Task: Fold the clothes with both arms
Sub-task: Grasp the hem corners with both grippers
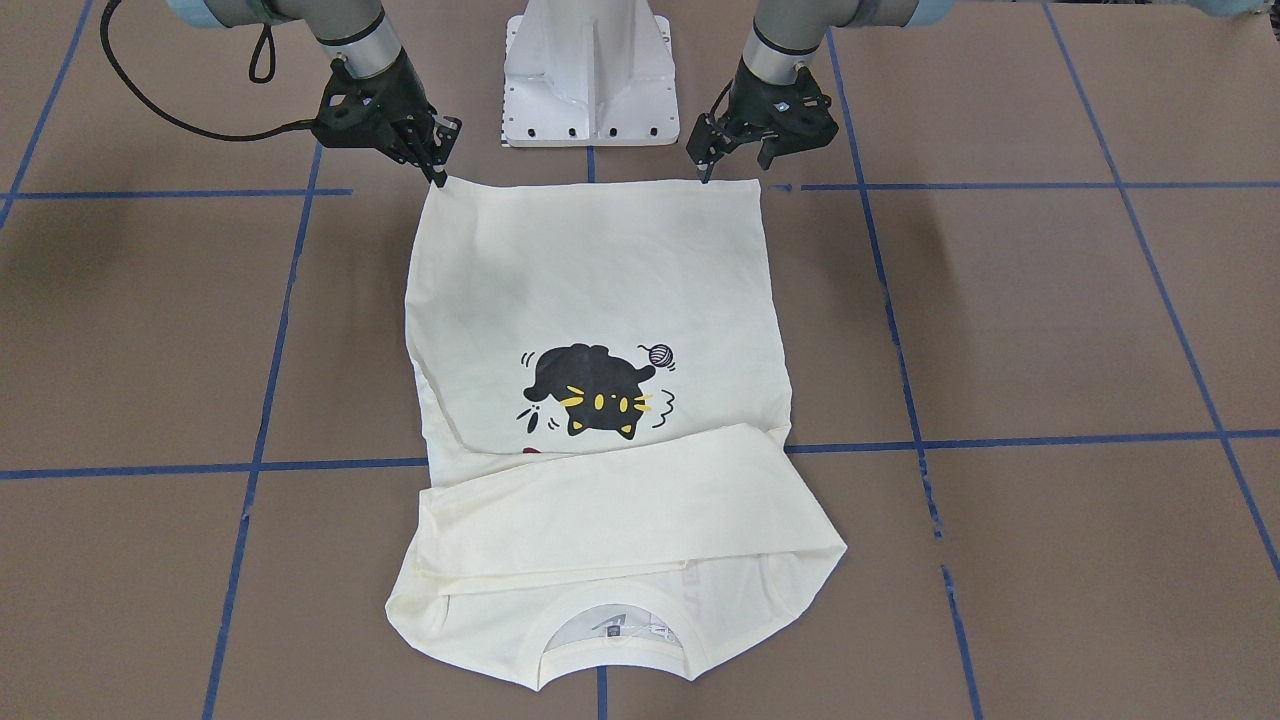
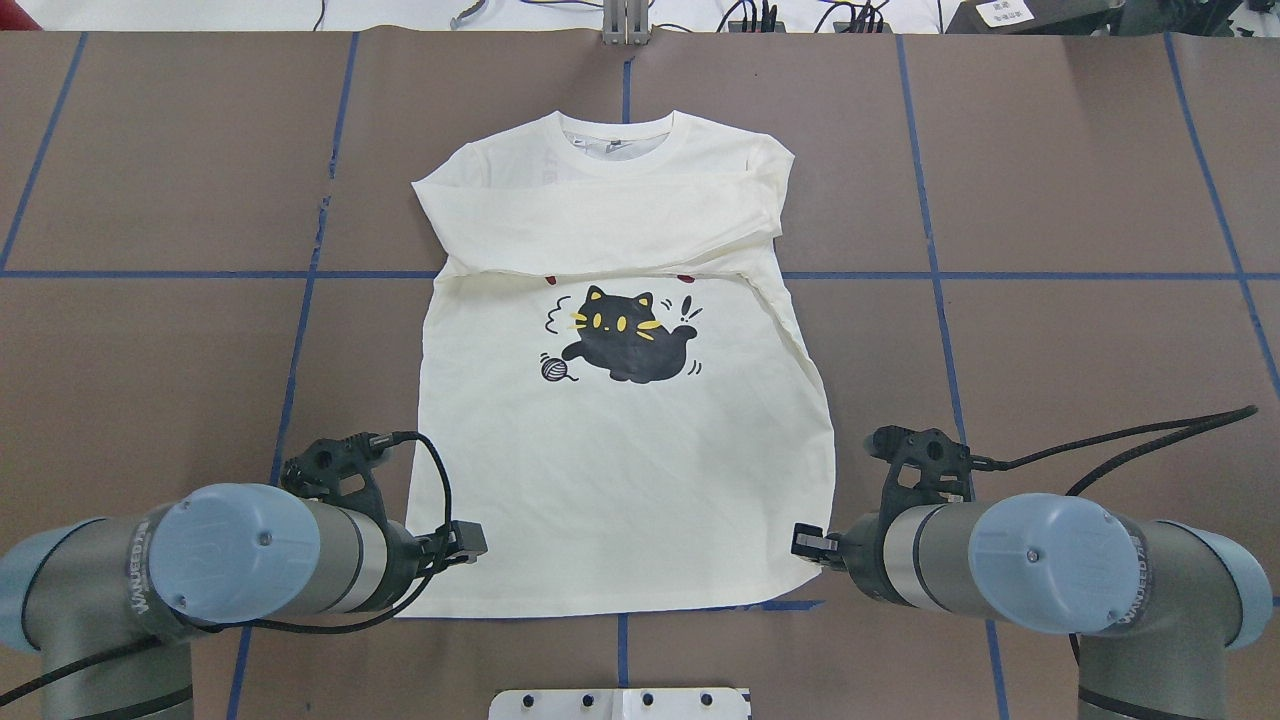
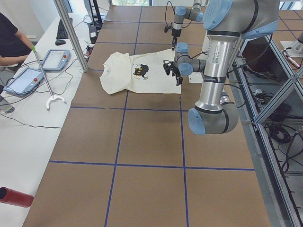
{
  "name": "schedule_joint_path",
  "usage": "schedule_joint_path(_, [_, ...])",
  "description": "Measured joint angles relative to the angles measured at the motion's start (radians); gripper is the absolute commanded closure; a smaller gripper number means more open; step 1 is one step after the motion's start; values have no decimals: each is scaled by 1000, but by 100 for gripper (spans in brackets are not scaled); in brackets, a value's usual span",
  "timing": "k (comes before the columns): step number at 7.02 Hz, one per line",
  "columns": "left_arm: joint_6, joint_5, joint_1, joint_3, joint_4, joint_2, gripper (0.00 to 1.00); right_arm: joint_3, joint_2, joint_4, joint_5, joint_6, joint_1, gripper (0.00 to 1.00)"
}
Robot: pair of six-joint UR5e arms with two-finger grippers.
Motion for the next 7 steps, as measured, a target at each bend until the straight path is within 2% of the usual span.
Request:
schedule_joint_path(4, [-14, 48, 31, 58, 3, 34, 7, -10, 5, 2, 2, -2, 10, 100])
schedule_joint_path(7, [-13, 54, 49, 69, 3, 38, 27, -11, 5, 3, 5, -4, 17, 100])
